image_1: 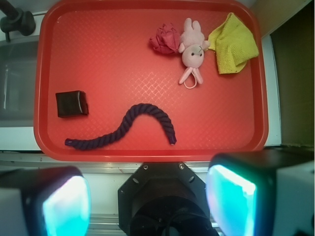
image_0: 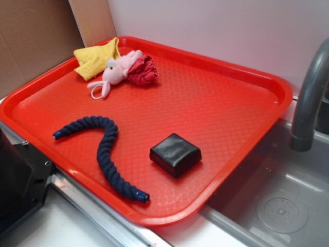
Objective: Grab the black box.
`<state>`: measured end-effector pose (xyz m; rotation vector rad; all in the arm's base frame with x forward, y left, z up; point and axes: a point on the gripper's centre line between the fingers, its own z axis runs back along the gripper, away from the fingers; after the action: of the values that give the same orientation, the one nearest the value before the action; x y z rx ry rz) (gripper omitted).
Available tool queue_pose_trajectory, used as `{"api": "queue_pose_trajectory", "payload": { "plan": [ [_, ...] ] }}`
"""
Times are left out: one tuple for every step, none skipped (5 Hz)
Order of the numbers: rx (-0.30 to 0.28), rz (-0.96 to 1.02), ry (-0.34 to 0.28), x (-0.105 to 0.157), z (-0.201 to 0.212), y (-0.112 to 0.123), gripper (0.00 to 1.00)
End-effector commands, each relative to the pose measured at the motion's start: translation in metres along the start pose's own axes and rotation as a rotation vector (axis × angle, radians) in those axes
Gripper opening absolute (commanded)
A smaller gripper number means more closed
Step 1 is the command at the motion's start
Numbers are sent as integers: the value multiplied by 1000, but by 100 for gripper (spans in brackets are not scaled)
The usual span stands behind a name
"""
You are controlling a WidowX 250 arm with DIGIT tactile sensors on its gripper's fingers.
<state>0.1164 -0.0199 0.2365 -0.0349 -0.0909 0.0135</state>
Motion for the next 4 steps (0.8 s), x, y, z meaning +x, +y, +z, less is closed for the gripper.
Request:
{"api": "queue_pose_trajectory", "payload": {
  "plan": [
    [0,0,0,0,0,0,100],
    [27,-137,-37,9,-5,-13,100],
    [44,-227,-2,16,-13,-29,100],
    [44,-193,24,27,-31,-48,100]
  ]
}}
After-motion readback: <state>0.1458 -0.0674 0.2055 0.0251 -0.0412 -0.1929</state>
